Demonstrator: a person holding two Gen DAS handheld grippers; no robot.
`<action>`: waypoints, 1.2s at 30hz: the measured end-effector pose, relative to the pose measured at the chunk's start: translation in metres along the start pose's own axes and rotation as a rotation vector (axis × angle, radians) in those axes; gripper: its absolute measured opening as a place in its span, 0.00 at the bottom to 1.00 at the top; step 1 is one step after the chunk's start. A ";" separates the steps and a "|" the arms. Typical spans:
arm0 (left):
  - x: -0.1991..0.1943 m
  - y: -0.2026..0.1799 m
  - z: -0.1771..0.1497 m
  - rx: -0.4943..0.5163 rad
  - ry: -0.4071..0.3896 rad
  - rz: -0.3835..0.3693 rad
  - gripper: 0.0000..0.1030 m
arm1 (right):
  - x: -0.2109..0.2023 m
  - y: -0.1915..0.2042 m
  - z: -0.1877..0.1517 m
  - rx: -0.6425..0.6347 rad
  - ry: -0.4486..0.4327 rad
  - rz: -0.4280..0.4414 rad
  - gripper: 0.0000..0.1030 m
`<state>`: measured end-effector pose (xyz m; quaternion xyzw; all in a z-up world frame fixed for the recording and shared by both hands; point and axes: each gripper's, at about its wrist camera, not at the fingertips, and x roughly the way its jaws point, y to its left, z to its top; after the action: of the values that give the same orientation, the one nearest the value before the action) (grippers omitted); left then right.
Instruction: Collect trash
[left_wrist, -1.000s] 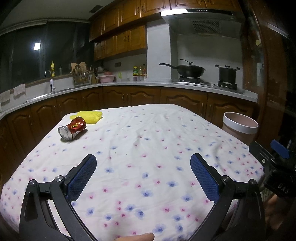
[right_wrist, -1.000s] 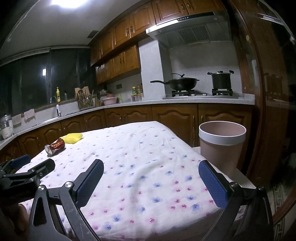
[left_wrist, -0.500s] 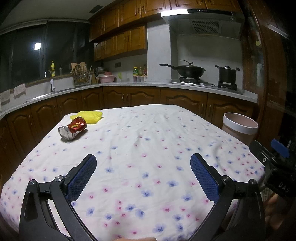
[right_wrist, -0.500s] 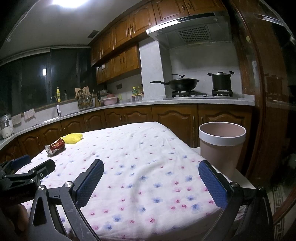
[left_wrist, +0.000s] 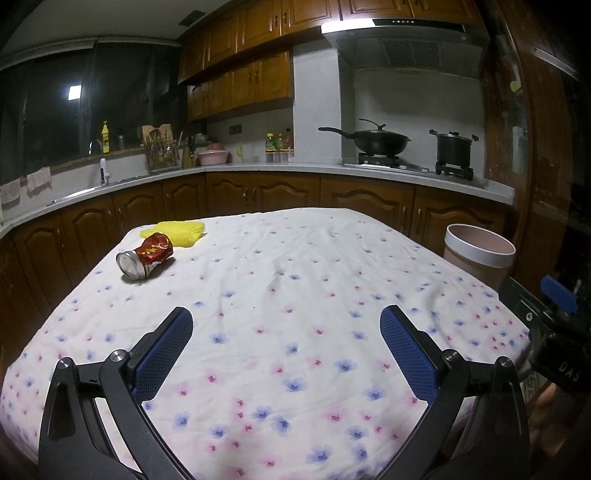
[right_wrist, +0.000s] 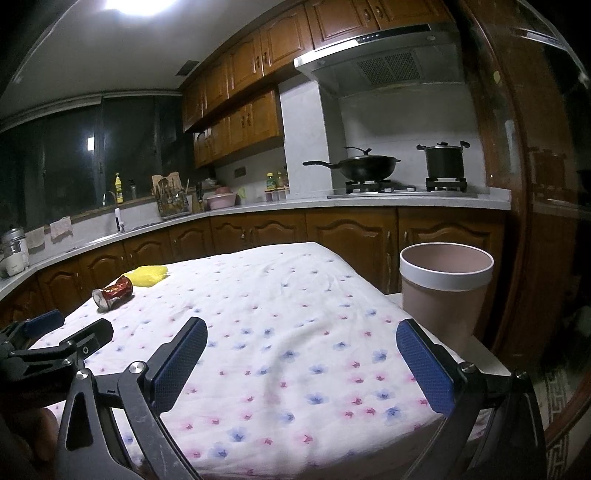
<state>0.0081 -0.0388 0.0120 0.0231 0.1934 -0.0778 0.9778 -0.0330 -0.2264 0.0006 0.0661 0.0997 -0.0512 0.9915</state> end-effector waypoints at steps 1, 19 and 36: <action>0.000 0.000 0.000 -0.001 0.000 -0.001 1.00 | 0.000 0.000 0.000 0.000 -0.001 -0.002 1.00; 0.003 -0.002 0.002 0.000 0.001 -0.012 1.00 | 0.000 0.000 0.000 -0.001 -0.001 -0.002 1.00; 0.006 -0.002 0.002 -0.005 0.006 -0.019 1.00 | 0.000 0.001 0.001 -0.001 0.003 -0.001 1.00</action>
<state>0.0142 -0.0419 0.0114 0.0190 0.1968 -0.0865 0.9764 -0.0329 -0.2252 0.0020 0.0657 0.1013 -0.0516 0.9913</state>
